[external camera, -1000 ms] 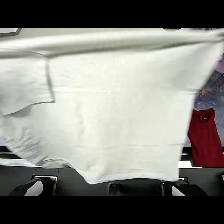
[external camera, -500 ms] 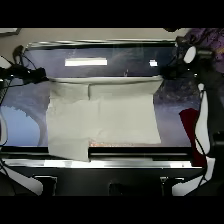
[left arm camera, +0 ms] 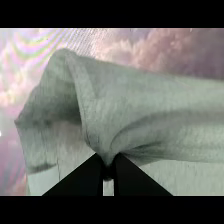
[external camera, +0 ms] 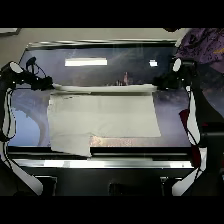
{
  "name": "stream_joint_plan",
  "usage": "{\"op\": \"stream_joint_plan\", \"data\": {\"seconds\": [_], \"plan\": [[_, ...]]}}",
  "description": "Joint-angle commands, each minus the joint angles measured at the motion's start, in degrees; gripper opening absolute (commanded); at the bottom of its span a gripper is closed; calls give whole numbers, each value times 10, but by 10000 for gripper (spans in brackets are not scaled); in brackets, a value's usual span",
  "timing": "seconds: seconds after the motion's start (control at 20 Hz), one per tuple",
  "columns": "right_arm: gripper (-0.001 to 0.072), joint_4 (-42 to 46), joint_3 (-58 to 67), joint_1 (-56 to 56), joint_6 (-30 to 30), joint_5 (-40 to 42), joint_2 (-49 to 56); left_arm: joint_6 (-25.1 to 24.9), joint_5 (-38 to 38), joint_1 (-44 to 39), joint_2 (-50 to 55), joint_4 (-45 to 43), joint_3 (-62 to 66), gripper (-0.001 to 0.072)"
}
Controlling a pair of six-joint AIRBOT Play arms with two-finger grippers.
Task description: Fold the clothes and pants, and hang the long-sleeved shirts on hangers.
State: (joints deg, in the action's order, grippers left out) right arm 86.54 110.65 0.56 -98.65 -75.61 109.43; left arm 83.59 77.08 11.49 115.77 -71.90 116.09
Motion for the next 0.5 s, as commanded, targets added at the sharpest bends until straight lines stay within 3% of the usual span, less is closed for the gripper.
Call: {"op": "stream_joint_plan", "data": {"seconds": [0.0,0.2,0.45], "plan": [[30,-7,-1,1,-11,-94,6,30,135,1,2,-25,-6,25],[30,-10,-1,1,-12,-118,23,71,190,1,2,-50,-31,24],[31,-25,-1,1,-12,-129,52,75,195,1,5,-56,-33,25]]}}
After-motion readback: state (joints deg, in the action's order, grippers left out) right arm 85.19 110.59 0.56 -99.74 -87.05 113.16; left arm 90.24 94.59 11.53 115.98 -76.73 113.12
